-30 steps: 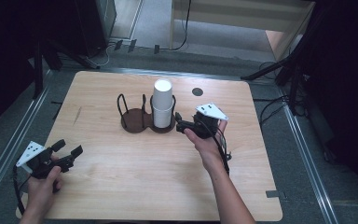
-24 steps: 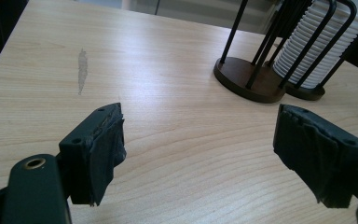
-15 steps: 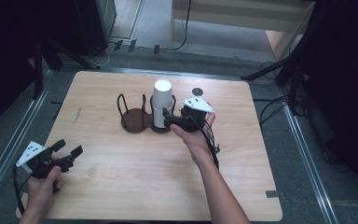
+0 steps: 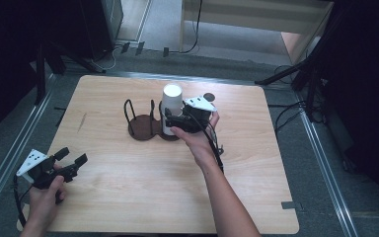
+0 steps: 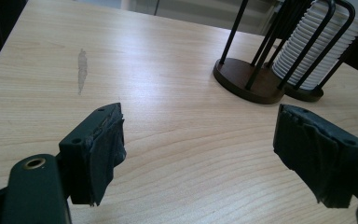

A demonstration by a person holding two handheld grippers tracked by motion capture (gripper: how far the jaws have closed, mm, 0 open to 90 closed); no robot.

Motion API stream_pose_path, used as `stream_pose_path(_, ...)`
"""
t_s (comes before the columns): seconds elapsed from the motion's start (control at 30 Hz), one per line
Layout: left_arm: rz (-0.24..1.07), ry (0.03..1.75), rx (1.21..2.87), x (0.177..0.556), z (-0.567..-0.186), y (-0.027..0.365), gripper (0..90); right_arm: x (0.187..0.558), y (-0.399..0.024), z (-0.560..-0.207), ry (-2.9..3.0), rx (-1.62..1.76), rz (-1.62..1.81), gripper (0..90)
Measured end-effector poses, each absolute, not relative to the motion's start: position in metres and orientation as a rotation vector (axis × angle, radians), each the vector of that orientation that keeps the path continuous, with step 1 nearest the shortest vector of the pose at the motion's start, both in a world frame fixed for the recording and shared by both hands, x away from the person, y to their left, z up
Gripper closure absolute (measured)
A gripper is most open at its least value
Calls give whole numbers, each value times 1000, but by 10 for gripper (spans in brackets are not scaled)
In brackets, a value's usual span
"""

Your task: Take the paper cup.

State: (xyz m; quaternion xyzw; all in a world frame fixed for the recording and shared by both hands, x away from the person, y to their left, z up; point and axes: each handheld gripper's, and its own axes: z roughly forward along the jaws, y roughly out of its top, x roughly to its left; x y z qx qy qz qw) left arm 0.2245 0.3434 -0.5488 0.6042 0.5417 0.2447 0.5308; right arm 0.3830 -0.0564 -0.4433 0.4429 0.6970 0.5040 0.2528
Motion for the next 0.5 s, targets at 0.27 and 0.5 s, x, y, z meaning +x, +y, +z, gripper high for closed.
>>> stream_pose_path(0.27,583,1292,1442,225,-549,343,166,392,-43,-444,1906,1206,1371,46)
stream_pose_path(0.5,582,1289,1443,225,-549,343,167,398,-35,-447,1910,1208,1370,86)
